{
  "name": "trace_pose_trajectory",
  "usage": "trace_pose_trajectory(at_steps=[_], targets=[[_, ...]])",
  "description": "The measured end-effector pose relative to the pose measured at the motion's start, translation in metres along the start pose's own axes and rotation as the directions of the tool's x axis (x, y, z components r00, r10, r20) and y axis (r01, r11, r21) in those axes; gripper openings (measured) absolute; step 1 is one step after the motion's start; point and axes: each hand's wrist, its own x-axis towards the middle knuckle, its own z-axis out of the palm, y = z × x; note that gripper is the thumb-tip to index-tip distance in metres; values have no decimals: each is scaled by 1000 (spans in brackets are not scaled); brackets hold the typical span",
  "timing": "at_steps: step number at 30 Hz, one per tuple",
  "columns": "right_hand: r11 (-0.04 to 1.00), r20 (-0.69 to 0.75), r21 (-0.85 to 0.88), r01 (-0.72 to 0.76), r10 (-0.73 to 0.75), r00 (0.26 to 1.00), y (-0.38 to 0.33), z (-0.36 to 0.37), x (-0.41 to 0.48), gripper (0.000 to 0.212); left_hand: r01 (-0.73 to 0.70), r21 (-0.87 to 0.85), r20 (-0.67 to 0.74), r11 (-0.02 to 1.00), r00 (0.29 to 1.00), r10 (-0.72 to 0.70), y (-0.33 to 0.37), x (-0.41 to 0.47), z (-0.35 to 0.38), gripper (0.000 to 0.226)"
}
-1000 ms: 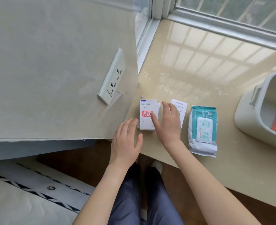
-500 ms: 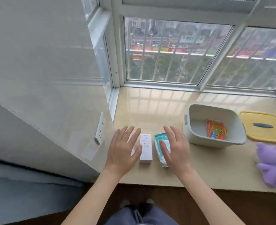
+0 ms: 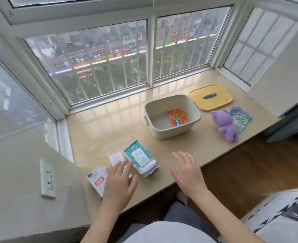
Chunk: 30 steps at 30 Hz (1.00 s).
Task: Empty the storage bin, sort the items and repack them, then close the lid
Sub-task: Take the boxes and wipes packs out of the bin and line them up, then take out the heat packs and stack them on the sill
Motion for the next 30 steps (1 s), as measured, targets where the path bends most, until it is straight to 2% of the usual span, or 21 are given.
trace_pose_trajectory(at_steps=[5, 11, 17, 26, 30], targets=[[1000, -5, 12, -20, 20, 1000, 70, -22, 50, 52, -5, 5, 12, 1000, 1000, 5, 43, 61, 36, 53], [997, 7, 75, 8, -8, 1000, 163, -53, 131, 54, 73, -5, -8, 997, 997, -73, 109, 146, 79, 53], [990, 30, 134, 40, -44, 999, 214, -59, 212, 51, 125, 17, -78, 992, 989, -124, 145, 223, 99, 51], [986, 173, 163, 14, -43, 984, 244, 26, 325, 54, 176, -1, -31, 984, 984, -176, 118, 320, 166, 53], [987, 357, 43, -158, 133, 925, 249, 80, 363, 58, 197, 15, -6, 980, 980, -197, 91, 354, 210, 52]])
